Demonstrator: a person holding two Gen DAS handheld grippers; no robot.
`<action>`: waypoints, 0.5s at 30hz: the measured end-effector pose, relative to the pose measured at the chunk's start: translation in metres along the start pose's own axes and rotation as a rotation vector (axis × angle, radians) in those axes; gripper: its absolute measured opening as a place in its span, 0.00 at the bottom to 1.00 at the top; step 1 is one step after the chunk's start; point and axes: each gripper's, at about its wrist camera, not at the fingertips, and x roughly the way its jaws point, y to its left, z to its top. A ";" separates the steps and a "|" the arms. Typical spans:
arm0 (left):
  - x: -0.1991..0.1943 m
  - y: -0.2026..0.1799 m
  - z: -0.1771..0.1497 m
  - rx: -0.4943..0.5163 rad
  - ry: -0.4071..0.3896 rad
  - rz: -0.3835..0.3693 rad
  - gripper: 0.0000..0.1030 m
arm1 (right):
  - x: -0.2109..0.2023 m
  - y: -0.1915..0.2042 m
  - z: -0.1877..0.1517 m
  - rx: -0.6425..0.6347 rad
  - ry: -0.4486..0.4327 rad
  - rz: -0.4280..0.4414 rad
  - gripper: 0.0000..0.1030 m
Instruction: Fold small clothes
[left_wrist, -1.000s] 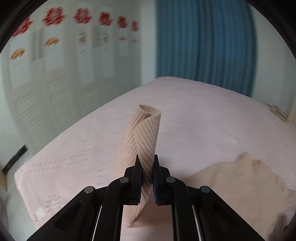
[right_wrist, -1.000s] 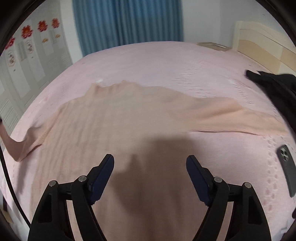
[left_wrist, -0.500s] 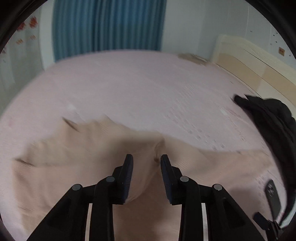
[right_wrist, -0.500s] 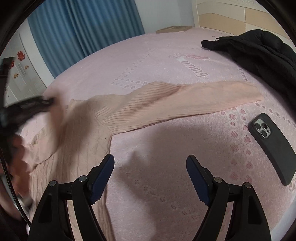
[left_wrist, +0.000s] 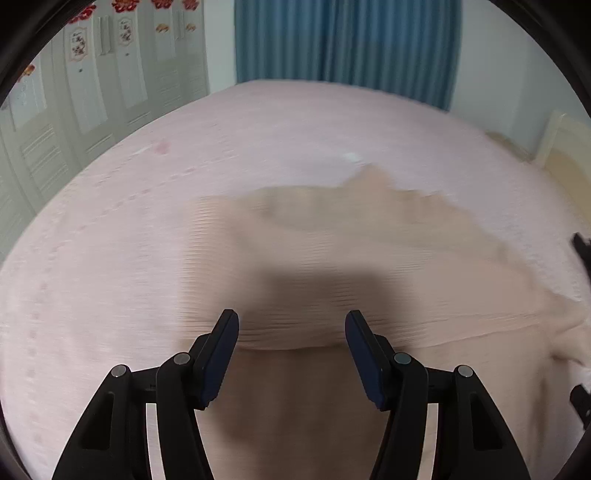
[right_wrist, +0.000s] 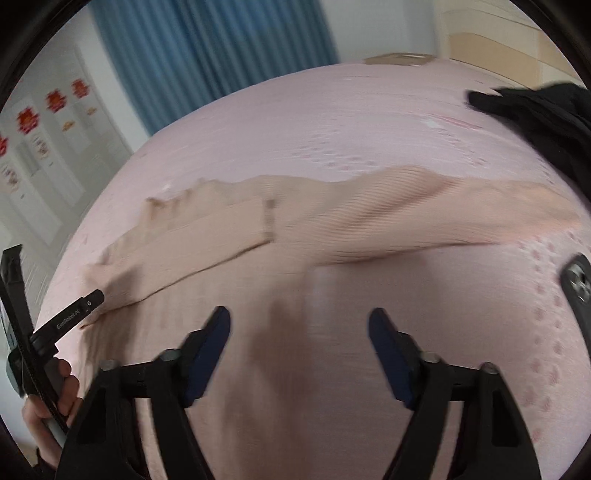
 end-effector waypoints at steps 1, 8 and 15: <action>0.000 0.011 0.000 -0.008 -0.005 -0.003 0.59 | 0.002 0.009 -0.001 -0.030 -0.002 0.000 0.43; 0.012 0.057 0.003 -0.078 -0.016 -0.060 0.65 | 0.022 0.040 0.008 -0.008 0.014 0.022 0.47; 0.033 0.047 0.014 -0.004 -0.073 -0.041 0.65 | 0.068 0.049 0.052 0.053 0.038 -0.009 0.50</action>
